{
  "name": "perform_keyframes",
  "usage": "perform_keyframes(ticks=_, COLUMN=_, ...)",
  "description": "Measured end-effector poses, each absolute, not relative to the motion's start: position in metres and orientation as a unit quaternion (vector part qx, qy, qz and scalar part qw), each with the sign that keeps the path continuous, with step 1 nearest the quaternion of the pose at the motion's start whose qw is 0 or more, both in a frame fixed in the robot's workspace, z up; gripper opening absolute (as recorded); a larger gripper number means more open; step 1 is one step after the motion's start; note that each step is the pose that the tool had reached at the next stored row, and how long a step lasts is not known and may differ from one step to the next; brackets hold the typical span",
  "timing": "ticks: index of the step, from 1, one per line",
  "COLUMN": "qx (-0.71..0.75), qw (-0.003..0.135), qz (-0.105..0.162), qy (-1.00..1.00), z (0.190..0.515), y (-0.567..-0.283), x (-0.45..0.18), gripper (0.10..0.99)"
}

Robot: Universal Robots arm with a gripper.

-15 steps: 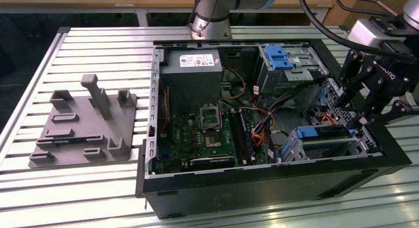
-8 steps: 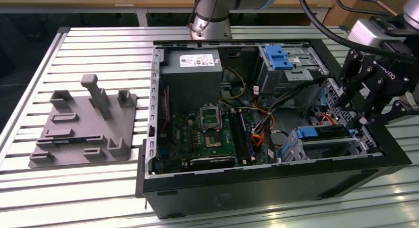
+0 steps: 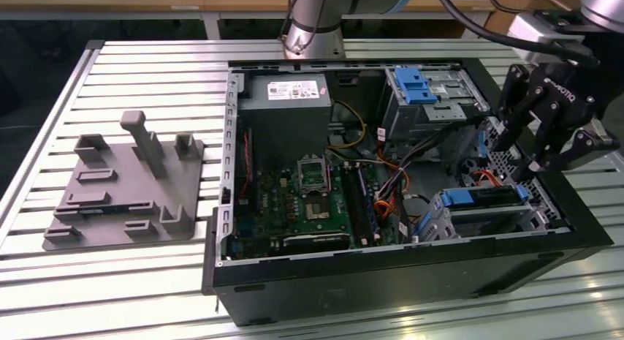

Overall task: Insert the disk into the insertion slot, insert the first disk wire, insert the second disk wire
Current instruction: 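Insert the second disk wire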

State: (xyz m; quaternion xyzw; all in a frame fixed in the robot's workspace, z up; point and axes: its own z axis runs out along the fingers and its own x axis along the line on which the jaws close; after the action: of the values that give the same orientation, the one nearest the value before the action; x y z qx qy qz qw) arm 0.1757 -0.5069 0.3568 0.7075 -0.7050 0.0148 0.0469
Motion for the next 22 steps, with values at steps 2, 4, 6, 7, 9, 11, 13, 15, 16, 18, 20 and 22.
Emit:
perform_keyframes(ticks=2, qx=0.707, qw=0.060, qz=0.028, qy=-0.705, z=0.357, y=-0.502, x=0.176, gripper=0.533)
perform_keyframes(ticks=4, qx=0.706, qw=0.071, qz=0.039, qy=-0.704, z=0.357, y=-0.497, x=0.176, gripper=0.533)
perform_keyframes(ticks=6, qx=0.705, qw=0.078, qz=0.045, qy=-0.704, z=0.357, y=-0.490, x=0.176, gripper=0.533)
perform_keyframes(ticks=7, qx=0.704, qw=0.081, qz=0.049, qy=-0.703, z=0.357, y=-0.487, x=0.176, gripper=0.533)
perform_keyframes(ticks=9, qx=0.703, qw=0.091, qz=0.058, qy=-0.703, z=0.357, y=-0.480, x=0.176, gripper=0.533)
perform_keyframes(ticks=11, qx=0.702, qw=0.102, qz=0.069, qy=-0.702, z=0.357, y=-0.475, x=0.176, gripper=0.533)
perform_keyframes(ticks=13, qx=0.700, qw=0.115, qz=0.081, qy=-0.700, z=0.357, y=-0.470, x=0.176, gripper=0.533)
perform_keyframes(ticks=15, qx=0.698, qw=0.128, qz=0.094, qy=-0.699, z=0.357, y=-0.464, x=0.176, gripper=0.533)
perform_keyframes(ticks=16, qx=0.696, qw=0.135, qz=0.100, qy=-0.698, z=0.357, y=-0.461, x=0.176, gripper=0.522)
perform_keyframes(ticks=18, qx=0.694, qw=0.147, qz=0.112, qy=-0.696, z=0.357, y=-0.456, x=0.176, gripper=0.447)
perform_keyframes(ticks=20, qx=0.692, qw=0.157, qz=0.122, qy=-0.694, z=0.357, y=-0.449, x=0.176, gripper=0.447)
perform_keyframes(ticks=22, qx=0.690, qw=0.164, qz=0.129, qy=-0.693, z=0.357, y=-0.442, x=0.176, gripper=0.447)
